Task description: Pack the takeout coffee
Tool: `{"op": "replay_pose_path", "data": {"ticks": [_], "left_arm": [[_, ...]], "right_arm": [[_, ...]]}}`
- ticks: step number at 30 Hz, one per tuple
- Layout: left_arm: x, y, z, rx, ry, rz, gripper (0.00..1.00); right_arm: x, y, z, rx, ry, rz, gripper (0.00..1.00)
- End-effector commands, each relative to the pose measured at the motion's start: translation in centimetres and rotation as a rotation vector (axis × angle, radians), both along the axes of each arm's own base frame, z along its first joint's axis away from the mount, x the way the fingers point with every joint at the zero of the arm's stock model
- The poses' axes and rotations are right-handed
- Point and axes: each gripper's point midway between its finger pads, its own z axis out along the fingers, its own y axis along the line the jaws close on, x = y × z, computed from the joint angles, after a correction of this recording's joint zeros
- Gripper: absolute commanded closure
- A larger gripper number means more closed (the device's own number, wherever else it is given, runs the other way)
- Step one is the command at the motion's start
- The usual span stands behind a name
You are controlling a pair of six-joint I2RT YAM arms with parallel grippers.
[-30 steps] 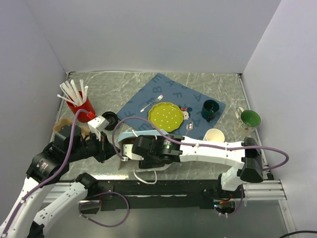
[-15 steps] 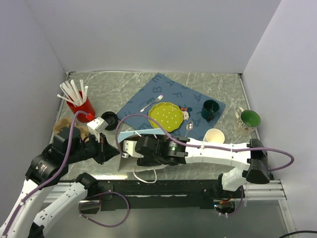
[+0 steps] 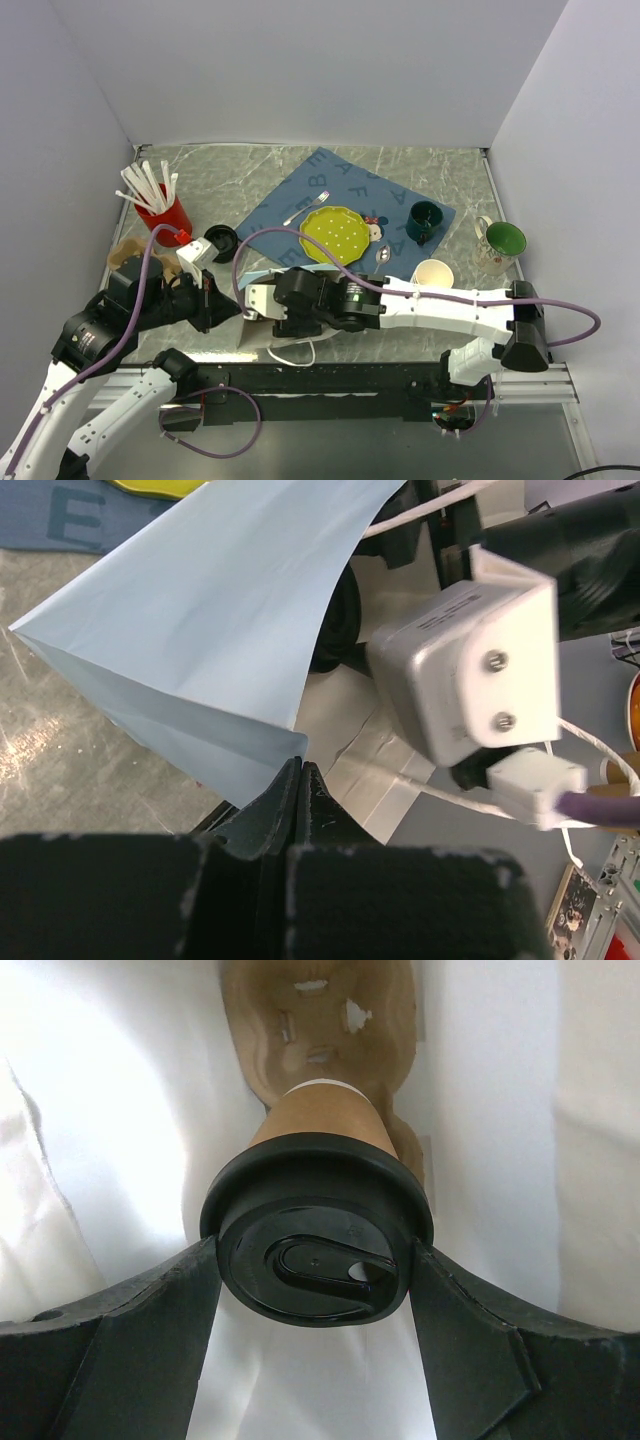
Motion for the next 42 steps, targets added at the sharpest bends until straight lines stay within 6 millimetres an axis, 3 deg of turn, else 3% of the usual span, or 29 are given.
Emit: {"op": "replay_pose_path", "data": {"ticks": [1,6,16,27,34,42], "left_arm": [[-0.6,-0.3,0.1,-0.022,0.017,-0.023,0.99],[-0.8,-0.4,0.4,-0.042,0.028,-0.016,0.99],[-0.9,-0.3,0.4,-0.045,0.041,-0.007,0.99],[-0.6,0.1,-1.0,0.019,0.010,-0.027,0.99],[-0.1,0.0,-0.7,0.021,-0.040,-0.044,0.99],[-0.3,-0.1,0.1,0.002,-0.090,-0.062,0.99]], "right_arm": [[1.7,0.6,-0.9,0.006,-0.075,-0.046,0.78],[3.6,0.9,-1.5,0.007,-0.170,-0.111,0.78],[3.7,0.7,-2.9,-0.003,-0.167,-0.129,0.77],[2.2,-0.5,3.1,0.082,-0.129,-0.089,0.76],[1.7,-2.6,1.6,0.014,-0.129,-0.073,0.77],[2.6,-2.7,0.0,-0.048,-0.165,-0.044,0.78]]}}
